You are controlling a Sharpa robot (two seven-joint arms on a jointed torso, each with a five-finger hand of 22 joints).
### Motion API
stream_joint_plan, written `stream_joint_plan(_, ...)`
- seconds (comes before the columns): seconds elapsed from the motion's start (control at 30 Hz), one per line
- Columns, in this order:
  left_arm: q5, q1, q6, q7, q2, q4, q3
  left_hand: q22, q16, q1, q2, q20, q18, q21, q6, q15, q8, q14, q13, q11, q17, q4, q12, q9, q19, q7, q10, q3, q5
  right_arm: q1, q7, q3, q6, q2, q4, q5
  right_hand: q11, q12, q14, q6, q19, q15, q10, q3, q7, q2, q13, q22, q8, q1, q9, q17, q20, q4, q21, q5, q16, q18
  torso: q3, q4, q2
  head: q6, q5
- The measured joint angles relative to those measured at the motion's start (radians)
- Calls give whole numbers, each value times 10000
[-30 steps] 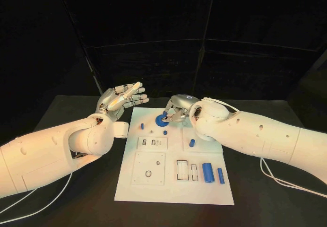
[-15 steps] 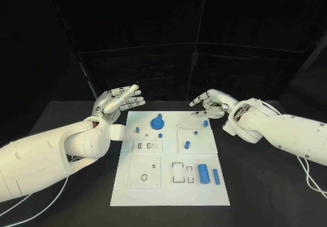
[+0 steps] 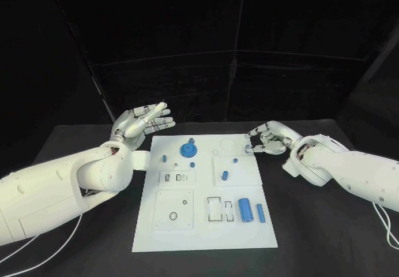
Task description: Assemble the parts on the task board
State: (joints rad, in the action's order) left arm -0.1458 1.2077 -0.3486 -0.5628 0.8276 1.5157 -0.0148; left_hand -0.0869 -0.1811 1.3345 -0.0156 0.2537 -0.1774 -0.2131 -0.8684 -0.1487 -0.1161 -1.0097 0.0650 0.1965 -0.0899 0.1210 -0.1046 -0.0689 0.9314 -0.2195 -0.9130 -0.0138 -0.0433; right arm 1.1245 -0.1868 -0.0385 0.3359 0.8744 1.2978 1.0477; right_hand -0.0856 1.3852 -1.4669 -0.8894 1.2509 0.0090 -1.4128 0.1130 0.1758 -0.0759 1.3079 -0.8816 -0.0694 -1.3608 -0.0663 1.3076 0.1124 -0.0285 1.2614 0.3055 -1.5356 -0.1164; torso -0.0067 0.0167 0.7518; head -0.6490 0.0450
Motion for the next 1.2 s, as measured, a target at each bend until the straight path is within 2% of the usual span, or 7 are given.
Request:
stream_joint_plan(0.23, 0, -13, 14, 0, 8, -25, -2, -1, 0, 39, -39, 0, 0, 0, 0, 0, 0, 0, 0, 0, 0, -26, 0, 0, 0, 0, 0, -26, 0, -219, 8, 1, -28, -173, -422, 25, 0, 0, 0, 98, 0, 0, -1, 0, 10, 0, 0, 0, 0, 0, -1, -1, 0, 0, 0, 0, 0, 1, 9, -1, 6, -36, 12)
stream_joint_plan(0.83, 0, -31, 29, 0, -7, -101, -8, -3, 0, 39, -39, 0, 0, 0, 0, 0, -1, 0, 0, 0, -1, -25, 0, -1, 0, 0, 0, -26, 0, -267, 32, -4, 122, -371, -871, 98, -1, 0, 0, 199, 1, 0, -1, -27, 47, 10, 0, -112, 0, -10, -5, -1, 0, -27, 0, -55, 0, 1, -4, 23, 5, -77, 72)
stream_joint_plan(1.1, 0, -35, 31, 5, -22, -133, -13, 10, 0, 39, -38, 0, 1, 0, 0, 0, -1, 0, 0, 0, 9, -25, 0, -1, 0, 0, 0, -25, 0, -268, 35, -5, 111, -510, -980, 99, 16, 167, 0, -159, 50, 0, -95, 13, -56, 213, 0, -260, -197, -26, -73, -2, 27, -124, 87, -273, 0, 2, -7, 24, 5, -93, 77)
stream_joint_plan(1.2, 0, -36, 32, 8, -23, -140, -15, 10, 0, 39, -38, 0, 0, 0, 0, 0, -1, 0, 0, 0, 9, -25, 0, -1, 0, 0, 0, -25, 0, -269, 35, -5, 109, -551, -1029, 99, 53, 233, 0, -336, 94, 0, -131, 74, -62, 381, 0, -316, -279, -24, -83, -2, -17, -184, 117, -432, 0, 2, -6, 24, 5, -98, 78)
